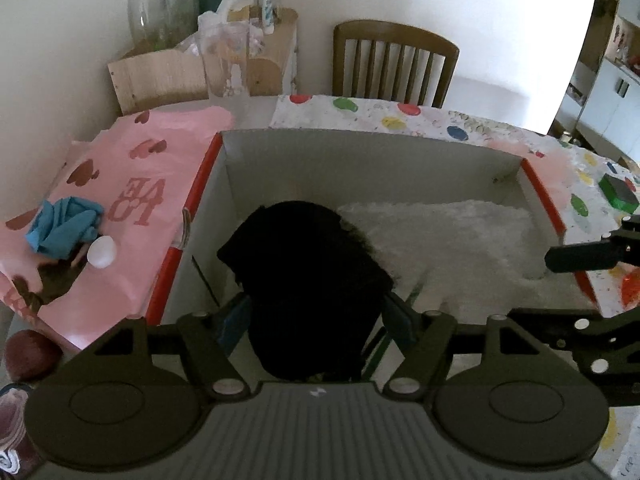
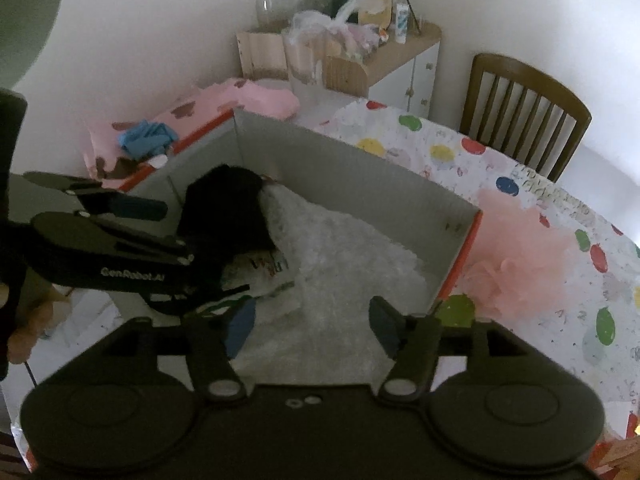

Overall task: Organize soft objects
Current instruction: 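Lower the mask and bubble wrap into the box and open both grippers, then withdraw both grippers from the box and move them toward the table items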

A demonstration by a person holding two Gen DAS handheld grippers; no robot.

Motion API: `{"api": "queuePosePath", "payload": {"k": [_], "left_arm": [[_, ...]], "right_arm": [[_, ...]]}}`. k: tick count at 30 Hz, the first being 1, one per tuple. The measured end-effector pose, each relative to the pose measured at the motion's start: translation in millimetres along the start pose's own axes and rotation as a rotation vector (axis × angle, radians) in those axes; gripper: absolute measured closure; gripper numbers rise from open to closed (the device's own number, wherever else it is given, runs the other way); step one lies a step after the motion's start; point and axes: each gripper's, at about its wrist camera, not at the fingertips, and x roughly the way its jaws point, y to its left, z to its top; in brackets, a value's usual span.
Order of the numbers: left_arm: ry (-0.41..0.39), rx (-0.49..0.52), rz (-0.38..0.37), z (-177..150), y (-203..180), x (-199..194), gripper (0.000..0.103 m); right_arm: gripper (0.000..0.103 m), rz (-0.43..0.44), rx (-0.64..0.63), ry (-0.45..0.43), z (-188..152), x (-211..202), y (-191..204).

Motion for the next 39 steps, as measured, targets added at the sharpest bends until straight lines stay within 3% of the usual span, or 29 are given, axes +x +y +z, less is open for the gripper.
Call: {"api": "queuePosePath", "payload": {"k": [10,16,20,26,28,39], "left_arm": [[-0.062,0.015,-0.029,-3,-10,-37,0.02],[-0.104,0.014,-0.067,-6,-20,-68,0.018],[-0.139,0.026,-0.087,-8,-30,-87,0.011],[-0.179,0.026,-0.126,-12,-46,-110,0.009],[-0.184,0.012,-0.155,-13,-50,-116,0.002],[-0.226,0.014,-0.201,-30,-89,-144,0.0]], "right_arm": [[0.009,0.024,0.022,-0.08,-7,-45,1],[0.002,0.015,0.034,-0.118,-12,-72,1],[0.001,0.012,0.058,-0.142,-17,-90,0],[0.0,0.01,0.087,-0.187,-29,-121,-4],[0.0,0.01,0.103,-0.21,-36,-133,-7],[0.0,-0.061,0.152,-0.319,-87,-191,-28]]}}
